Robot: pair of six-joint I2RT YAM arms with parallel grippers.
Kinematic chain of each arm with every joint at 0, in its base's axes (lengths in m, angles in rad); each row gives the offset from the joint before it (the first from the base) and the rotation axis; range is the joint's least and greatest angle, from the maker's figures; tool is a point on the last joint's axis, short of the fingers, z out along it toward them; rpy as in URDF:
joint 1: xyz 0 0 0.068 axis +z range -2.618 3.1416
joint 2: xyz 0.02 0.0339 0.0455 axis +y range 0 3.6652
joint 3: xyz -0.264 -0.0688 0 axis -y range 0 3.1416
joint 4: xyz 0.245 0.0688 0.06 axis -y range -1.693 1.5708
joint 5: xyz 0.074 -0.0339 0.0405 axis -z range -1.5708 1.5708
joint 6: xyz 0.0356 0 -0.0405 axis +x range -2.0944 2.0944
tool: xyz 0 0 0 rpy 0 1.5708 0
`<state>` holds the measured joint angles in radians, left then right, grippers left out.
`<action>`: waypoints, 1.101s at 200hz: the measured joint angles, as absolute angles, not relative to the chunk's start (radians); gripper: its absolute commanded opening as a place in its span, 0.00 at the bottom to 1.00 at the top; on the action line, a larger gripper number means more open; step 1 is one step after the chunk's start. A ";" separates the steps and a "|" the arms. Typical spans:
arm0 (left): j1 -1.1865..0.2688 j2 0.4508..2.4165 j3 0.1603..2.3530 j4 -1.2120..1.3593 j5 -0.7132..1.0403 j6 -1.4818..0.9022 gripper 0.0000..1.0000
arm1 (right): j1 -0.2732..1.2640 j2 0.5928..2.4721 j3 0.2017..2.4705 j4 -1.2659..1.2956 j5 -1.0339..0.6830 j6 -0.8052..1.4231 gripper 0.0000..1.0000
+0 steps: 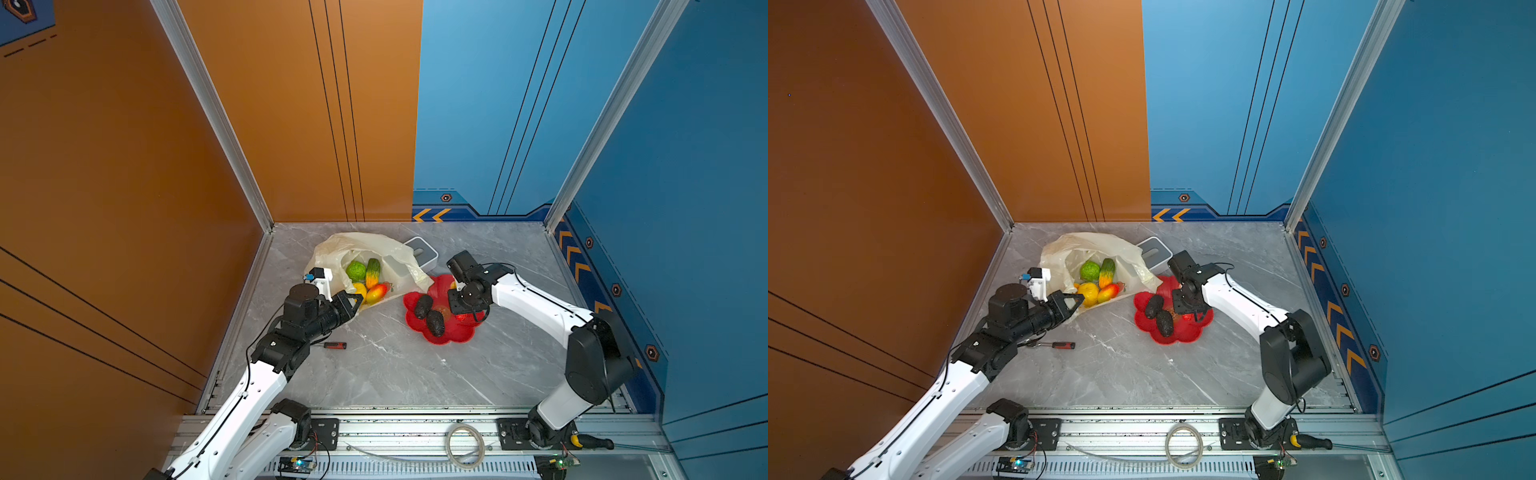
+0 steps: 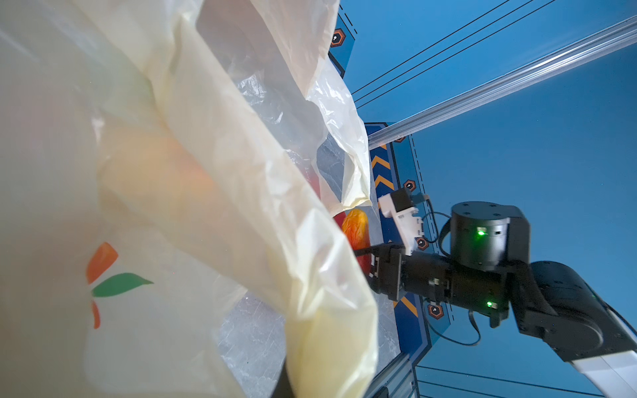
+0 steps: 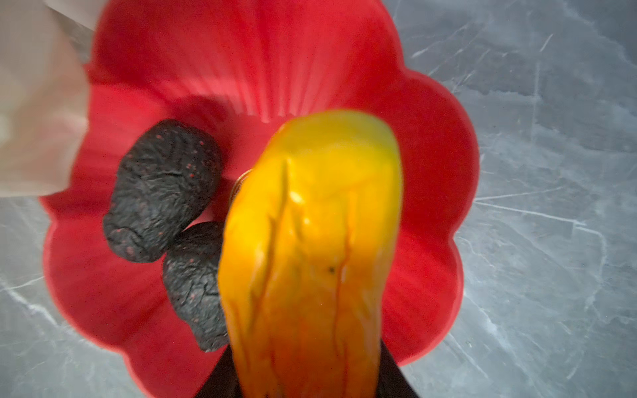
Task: Place the fruits into the plastic bag
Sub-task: 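Lift the mango with the right gripper and carry it into the bag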
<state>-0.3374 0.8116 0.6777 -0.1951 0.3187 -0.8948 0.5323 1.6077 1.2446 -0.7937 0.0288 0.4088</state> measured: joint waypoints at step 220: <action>-0.343 0.827 0.680 -0.182 0.318 -0.895 0.00 | 0.678 1.478 1.377 -0.566 -0.656 0.616 0.38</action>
<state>-0.3428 0.8268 0.6796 -0.1818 0.3183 -0.8948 0.6785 1.4784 1.3766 -0.5659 -0.6556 0.6159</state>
